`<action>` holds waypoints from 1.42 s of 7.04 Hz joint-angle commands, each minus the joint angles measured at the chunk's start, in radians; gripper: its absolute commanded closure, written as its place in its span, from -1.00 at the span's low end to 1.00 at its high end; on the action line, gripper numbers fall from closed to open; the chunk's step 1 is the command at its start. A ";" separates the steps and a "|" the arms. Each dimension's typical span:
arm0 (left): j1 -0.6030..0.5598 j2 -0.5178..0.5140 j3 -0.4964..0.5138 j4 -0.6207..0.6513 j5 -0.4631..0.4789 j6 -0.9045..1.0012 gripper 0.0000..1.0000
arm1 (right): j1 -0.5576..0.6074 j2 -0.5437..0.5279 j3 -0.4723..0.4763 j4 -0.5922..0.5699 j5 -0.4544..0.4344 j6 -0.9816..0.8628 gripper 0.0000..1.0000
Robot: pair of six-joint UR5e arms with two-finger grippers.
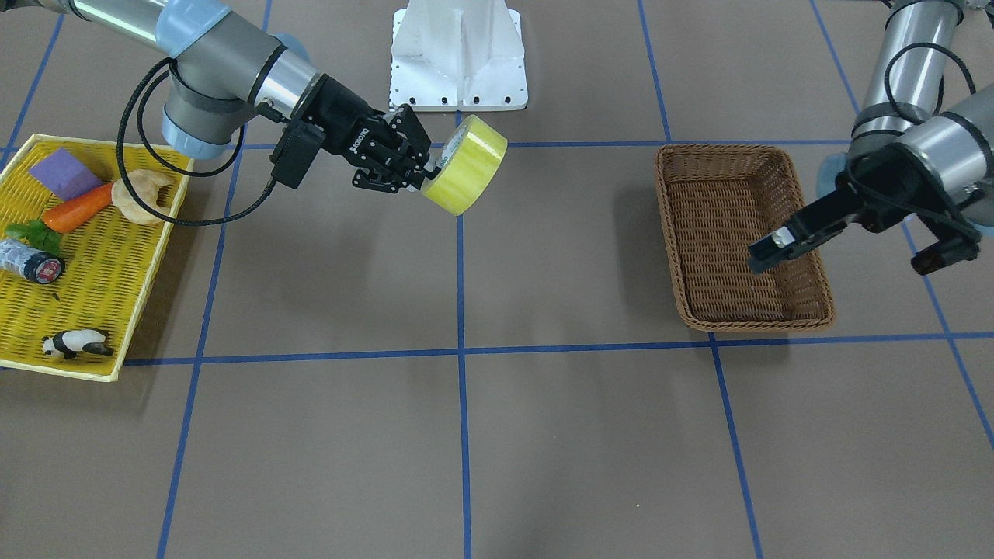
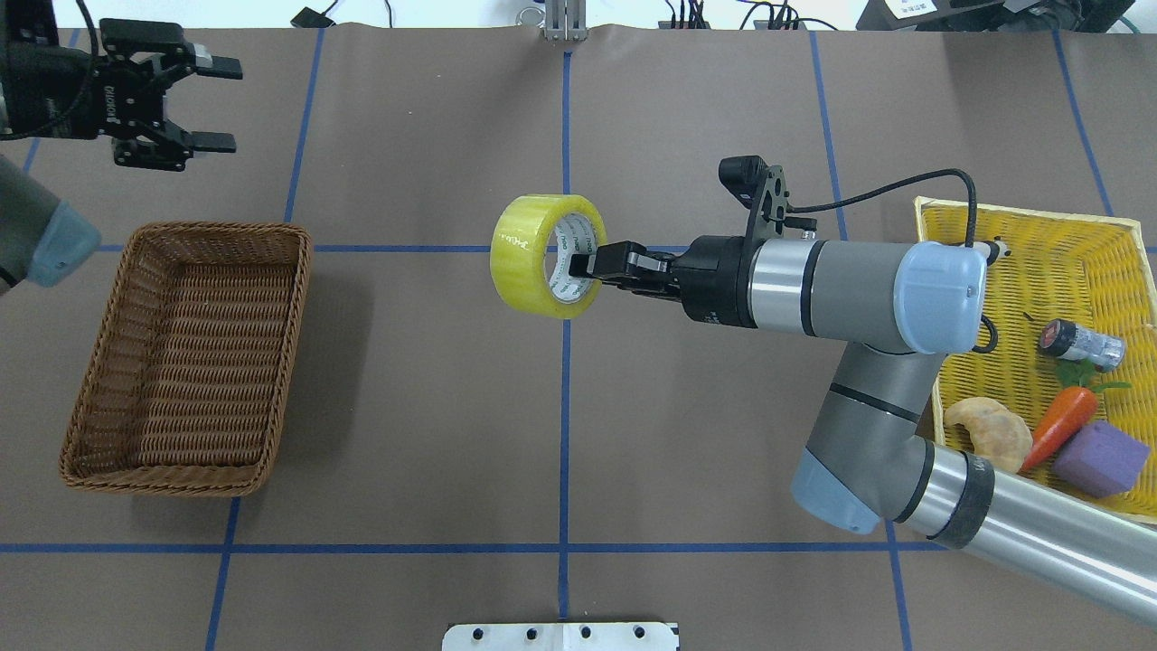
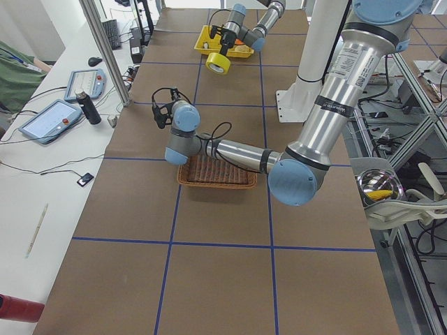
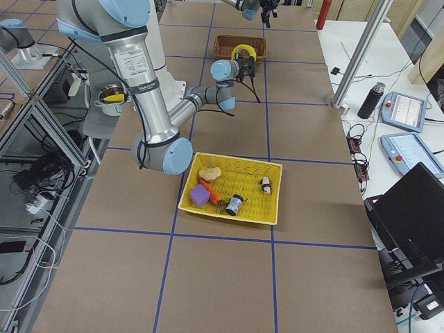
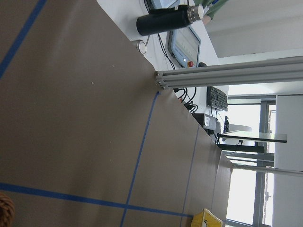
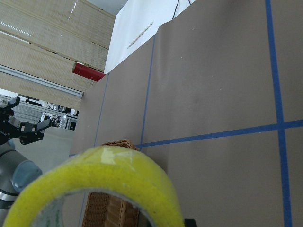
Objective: Move tape to another basket
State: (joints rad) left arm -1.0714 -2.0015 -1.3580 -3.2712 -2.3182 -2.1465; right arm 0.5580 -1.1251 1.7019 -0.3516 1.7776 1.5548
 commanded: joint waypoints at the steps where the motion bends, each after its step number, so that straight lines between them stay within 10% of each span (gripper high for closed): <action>1: 0.073 -0.052 -0.053 -0.001 0.005 -0.123 -0.97 | -0.007 0.022 0.010 0.002 0.008 0.010 1.00; 6: 0.125 -0.131 -0.094 -0.131 0.005 -0.360 -0.97 | 0.026 0.030 0.015 0.115 0.248 0.018 1.00; 10: 0.181 -0.129 -0.196 -0.148 0.007 -0.386 -0.97 | 0.028 0.039 0.050 0.204 0.253 0.051 1.00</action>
State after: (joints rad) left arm -0.9126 -2.1317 -1.5249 -3.4179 -2.3128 -2.5250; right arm 0.5863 -1.0865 1.7465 -0.1665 2.0297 1.6033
